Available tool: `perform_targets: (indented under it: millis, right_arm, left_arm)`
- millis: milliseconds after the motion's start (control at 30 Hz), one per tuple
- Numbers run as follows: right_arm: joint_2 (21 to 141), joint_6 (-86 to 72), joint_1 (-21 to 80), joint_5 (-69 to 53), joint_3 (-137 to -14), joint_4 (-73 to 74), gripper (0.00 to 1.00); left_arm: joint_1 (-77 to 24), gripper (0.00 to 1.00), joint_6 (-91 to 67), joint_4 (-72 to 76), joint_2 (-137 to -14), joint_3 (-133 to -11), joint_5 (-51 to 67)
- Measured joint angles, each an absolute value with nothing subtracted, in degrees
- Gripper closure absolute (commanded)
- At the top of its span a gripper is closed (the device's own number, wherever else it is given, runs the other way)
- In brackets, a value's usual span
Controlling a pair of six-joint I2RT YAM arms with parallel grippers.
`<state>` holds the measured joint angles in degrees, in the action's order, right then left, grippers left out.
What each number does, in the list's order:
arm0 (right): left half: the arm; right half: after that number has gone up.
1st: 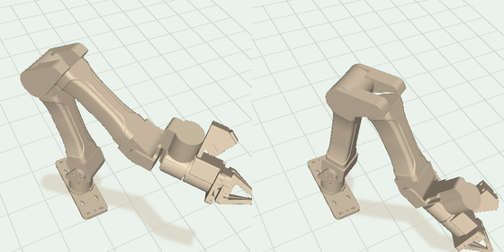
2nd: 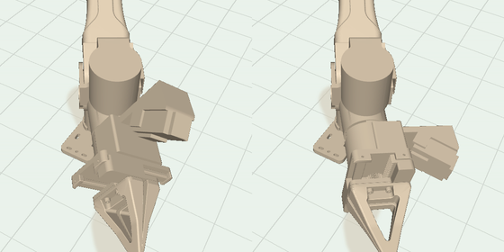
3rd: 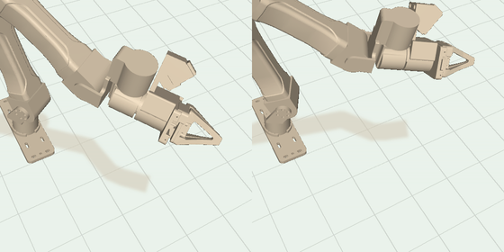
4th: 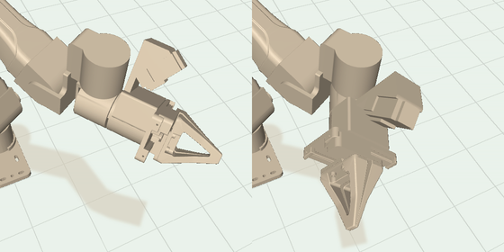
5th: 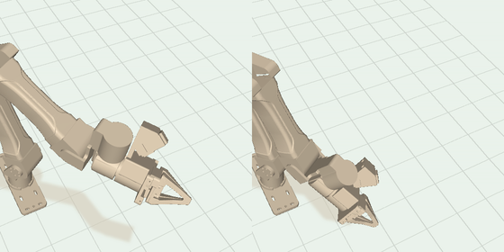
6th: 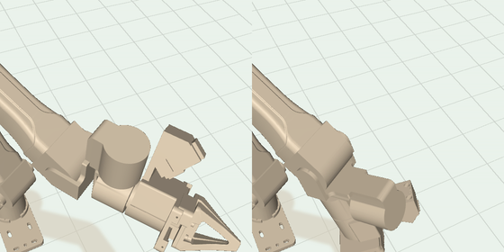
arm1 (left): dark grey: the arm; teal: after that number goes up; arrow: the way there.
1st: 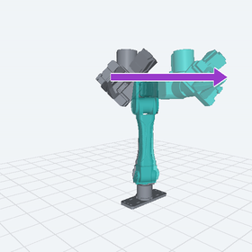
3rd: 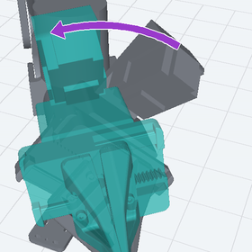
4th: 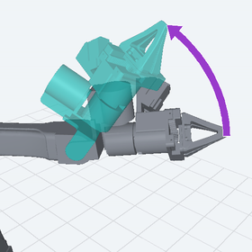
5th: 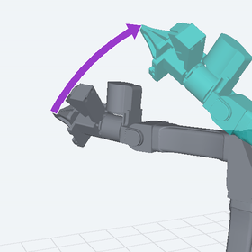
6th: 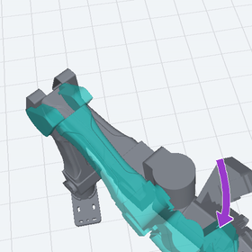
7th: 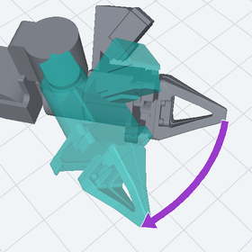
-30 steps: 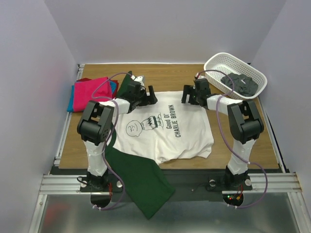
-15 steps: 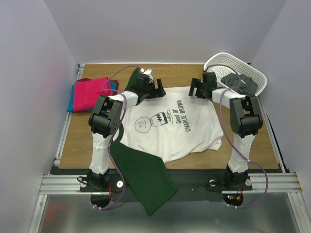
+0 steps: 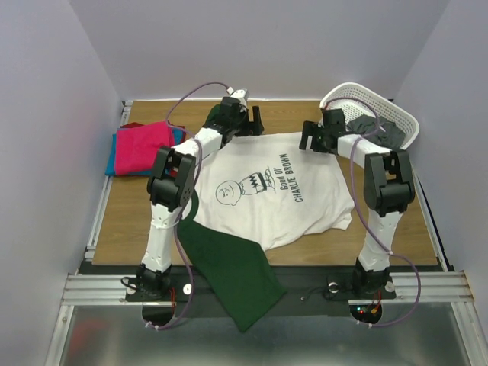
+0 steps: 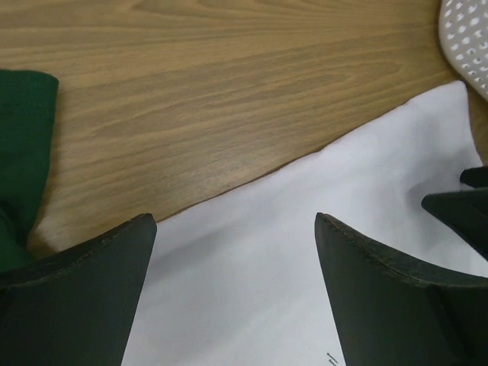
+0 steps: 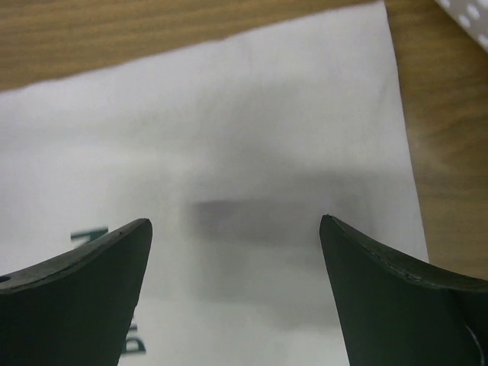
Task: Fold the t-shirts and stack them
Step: Flatten the tshirt out
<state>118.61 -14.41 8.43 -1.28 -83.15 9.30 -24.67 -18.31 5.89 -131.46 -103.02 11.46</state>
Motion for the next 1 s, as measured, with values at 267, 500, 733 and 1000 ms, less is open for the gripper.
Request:
perform_targets:
  millis: [267, 500, 733, 1000]
  right_arm:
    - [93.86, -13.28, 9.08, -3.55, -69.08, 10.41, 0.02]
    - [76.99, -14.24, 9.1, -3.64, -58.63, 8.64, 0.01]
    - [75.02, -15.27, 9.1, -2.87, -52.86, 9.3, 0.01]
    - [75.11, -15.29, 9.1, -1.98, -51.46, 9.37, 0.0]
  left_arm:
    - [-32.45, 0.03, -18.11, 10.59, -97.97, -74.46, -1.61]
    - [-47.66, 0.04, -28.84, 6.5, -64.45, -48.64, -15.64]
    - [-64.62, 0.06, -46.39, -16.64, -59.64, -42.22, -20.71]
    - [-85.36, 0.1, -69.06, -36.82, -55.75, -44.03, -19.66]
